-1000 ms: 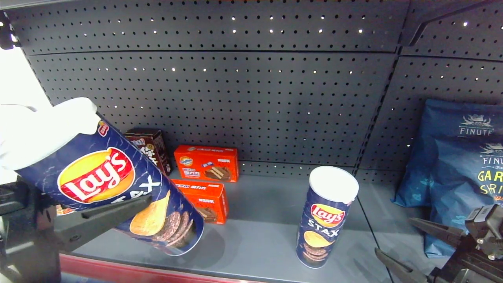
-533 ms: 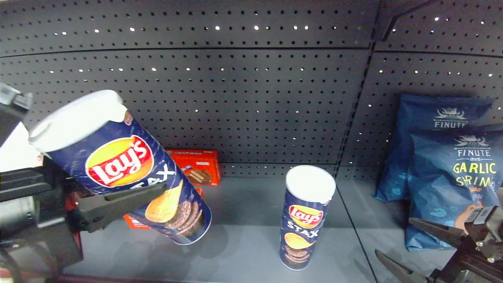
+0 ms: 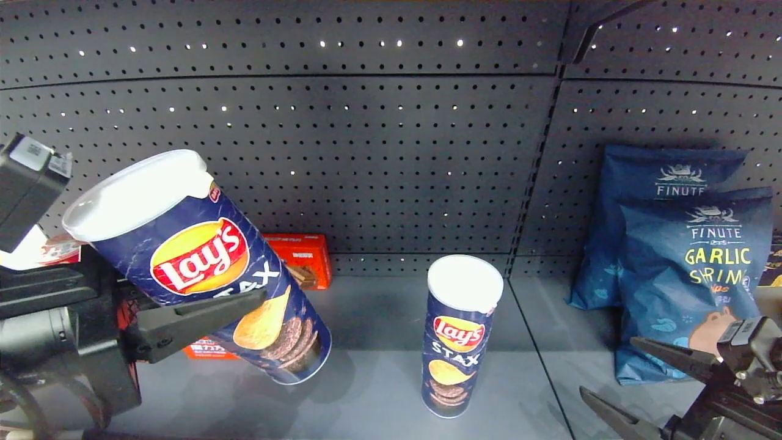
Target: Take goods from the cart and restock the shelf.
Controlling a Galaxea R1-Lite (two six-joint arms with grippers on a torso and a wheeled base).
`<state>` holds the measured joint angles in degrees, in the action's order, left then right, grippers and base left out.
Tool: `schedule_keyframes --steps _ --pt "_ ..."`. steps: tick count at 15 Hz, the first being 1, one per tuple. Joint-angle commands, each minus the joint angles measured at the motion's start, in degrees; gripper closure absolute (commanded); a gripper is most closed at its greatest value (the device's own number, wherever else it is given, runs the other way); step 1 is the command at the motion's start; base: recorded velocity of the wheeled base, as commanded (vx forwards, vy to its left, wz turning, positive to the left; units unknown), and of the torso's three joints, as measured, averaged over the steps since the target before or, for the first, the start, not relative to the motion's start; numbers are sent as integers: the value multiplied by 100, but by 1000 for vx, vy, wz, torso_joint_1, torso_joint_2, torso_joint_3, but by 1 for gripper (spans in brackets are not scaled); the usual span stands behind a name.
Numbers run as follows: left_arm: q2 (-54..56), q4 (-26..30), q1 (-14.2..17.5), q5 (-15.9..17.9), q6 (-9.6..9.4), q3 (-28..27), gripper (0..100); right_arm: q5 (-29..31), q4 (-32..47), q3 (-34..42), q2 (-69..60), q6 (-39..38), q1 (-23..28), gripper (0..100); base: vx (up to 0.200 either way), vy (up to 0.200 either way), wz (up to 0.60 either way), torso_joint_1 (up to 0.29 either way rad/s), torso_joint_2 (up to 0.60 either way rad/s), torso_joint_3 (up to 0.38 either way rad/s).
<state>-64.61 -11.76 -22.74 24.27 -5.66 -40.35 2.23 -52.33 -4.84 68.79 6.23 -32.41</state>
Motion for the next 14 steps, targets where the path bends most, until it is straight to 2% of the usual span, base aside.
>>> schedule_keyframes --steps 1,3,7,11,13,14 --pt "-78 -1 -3 7 -6 -61 100 -118 13 -26 64 -8 113 0 0 0 0 0 0 0" --pt "-210 -19 -3 7 -32 -122 100 -276 39 -149 117 1 148 0 0 0 0 0 0 0" --pt "-676 -696 6 -10 -14 -157 100 -311 39 -202 258 1 113 0 0 0 0 0 0 0" --pt "-1502 -959 6 -1 -58 -456 100 -302 39 -316 345 -8 121 0 0 0 0 0 0 0" --pt "-1845 -1100 15 -10 -164 -693 100 -302 39 -298 337 -8 130 0 0 0 0 0 0 0" --pt "-2091 -1056 15 -19 -313 -957 100 -302 39 -289 337 -8 139 0 0 0 0 0 0 0"
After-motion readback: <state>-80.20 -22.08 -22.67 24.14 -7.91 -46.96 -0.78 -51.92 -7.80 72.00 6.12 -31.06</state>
